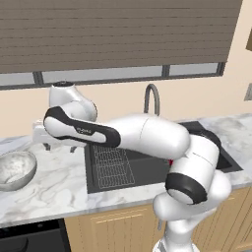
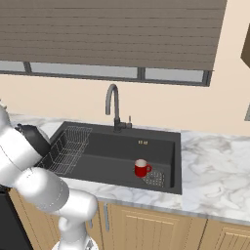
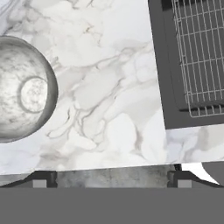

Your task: Pick the mug and place it in the sink. Pick the bowl and place it in the open cabinet and then close the cabinet.

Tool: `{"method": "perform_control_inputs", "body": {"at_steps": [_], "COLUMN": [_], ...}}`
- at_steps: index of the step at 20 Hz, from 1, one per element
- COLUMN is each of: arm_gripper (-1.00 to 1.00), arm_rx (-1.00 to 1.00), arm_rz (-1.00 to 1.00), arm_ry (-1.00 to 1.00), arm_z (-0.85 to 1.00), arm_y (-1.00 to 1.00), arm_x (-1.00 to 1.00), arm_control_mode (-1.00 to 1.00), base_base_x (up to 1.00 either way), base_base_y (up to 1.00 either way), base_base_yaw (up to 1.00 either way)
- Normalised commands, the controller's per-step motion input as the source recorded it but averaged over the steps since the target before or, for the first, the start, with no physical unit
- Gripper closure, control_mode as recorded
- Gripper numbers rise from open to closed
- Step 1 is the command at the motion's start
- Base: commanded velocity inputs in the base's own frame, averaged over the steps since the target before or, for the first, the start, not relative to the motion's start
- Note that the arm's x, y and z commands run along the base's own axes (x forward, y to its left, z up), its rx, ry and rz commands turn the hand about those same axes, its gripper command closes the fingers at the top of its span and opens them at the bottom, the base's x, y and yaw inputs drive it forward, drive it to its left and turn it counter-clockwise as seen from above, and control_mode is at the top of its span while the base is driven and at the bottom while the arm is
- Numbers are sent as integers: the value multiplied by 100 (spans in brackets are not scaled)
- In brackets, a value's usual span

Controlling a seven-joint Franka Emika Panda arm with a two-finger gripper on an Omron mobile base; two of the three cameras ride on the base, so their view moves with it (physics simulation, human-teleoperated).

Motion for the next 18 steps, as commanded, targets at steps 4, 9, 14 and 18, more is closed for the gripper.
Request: {"method": "perform_control_inputs", "body": {"at_steps": [4,9,14,18], "arm_gripper": [-100,-100,-100,-100], "arm_rx": [45,23,-7,-11], "arm_rz": [-9,-9,-3,-3], "arm_ry": [-3,0,-1,0], "arm_z": [0,-16,-1,14], "arm_y": [13,31,40,28], "arm_x": [6,0,4,19], "arm_control_mode": [-100,-100,-100,-100], "base_base_x": [0,0,0,0], "base_base_y": [0,0,0,0], "base_base_yaw": [0,0,0,0]}}
